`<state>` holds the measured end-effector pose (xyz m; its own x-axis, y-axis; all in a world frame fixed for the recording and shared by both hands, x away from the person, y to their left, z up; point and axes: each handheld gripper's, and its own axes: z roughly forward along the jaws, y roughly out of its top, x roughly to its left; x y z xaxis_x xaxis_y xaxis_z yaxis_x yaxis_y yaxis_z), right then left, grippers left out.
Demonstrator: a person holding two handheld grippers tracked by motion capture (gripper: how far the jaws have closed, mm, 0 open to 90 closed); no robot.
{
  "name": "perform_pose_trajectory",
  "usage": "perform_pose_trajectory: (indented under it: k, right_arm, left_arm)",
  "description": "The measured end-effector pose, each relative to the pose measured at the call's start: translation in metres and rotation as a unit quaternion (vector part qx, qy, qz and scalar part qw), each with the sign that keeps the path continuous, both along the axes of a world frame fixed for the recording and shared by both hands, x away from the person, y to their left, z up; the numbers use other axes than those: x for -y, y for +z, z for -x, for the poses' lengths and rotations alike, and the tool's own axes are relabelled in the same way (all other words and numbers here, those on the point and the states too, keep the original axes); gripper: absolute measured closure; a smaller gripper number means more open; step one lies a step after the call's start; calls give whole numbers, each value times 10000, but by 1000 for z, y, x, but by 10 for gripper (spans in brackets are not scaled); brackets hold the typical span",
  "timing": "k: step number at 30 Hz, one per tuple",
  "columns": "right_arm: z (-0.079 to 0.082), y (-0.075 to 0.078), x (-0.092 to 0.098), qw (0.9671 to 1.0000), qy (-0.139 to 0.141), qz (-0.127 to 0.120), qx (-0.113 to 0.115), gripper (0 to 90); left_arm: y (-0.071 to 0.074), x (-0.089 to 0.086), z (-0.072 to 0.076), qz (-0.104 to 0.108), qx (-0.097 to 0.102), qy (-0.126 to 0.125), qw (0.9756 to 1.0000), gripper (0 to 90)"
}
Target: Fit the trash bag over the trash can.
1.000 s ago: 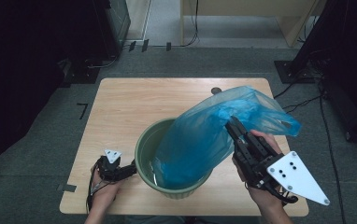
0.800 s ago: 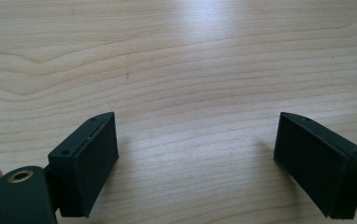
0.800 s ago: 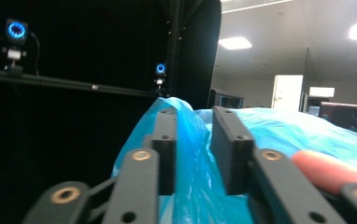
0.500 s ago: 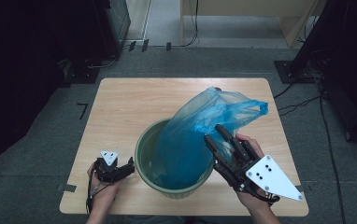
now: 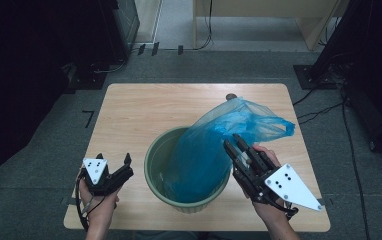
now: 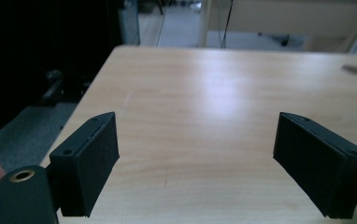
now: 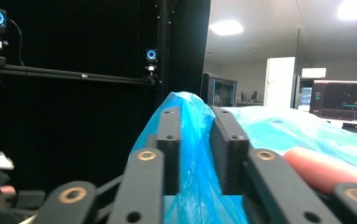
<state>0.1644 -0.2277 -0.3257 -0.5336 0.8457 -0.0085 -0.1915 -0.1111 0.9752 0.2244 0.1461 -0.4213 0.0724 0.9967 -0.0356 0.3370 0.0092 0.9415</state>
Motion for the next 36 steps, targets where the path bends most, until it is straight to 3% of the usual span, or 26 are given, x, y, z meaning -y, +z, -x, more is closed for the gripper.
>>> perform_pose_trajectory:
  k: [5, 8, 11, 12, 15, 17, 20, 24, 32, 34, 36]
  right_arm:
    - [-2, -1, 0, 9999, -62, -68, -75, 863]
    - [-2, -1, 0, 9999, -68, -112, -100, 886]
    - [-1, -1, -2, 9999, -39, -116, -91, 894]
    - [-1, -1, -2, 9999, -25, -105, -83, 894]
    - [0, 0, -5, 9999, 14, -97, -66, 894]
    - [1, 0, -7, 9999, 45, -94, -44, 894]
    - [2, 1, -9, 9999, 74, -112, -42, 893]
    - [3, 4, -16, 9998, 147, -96, -26, 893]
    - [7, 10, -29, 9993, 360, -10, 44, 892]
    - [9, 10, -33, 9990, 451, 40, 64, 891]
    - [12, 10, -35, 9985, 525, 83, 91, 891]
  left_arm:
    - [28, 10, 15, 179, 419, -308, 9985, 140]
    - [44, 20, 25, 303, 671, -594, 9955, 141]
    - [59, 32, 35, 509, 937, -941, 9898, 141]
    - [64, 37, 40, 599, 1095, -1121, 9858, 142]
    - [74, 52, 49, 605, 1334, -1451, 9785, 142]
    - [81, 65, 54, 563, 1360, -1709, 9742, 143]
    - [87, 80, 59, 484, 1354, -1968, 9698, 152]
    - [91, 100, 62, 333, 1448, -2086, 9666, 151]
    - [102, 121, 67, 319, 1737, -2383, 9550, 151]
    - [102, 124, 68, 275, 1752, -2418, 9540, 152]
    - [100, 125, 69, 209, 1782, -2354, 9552, 196]
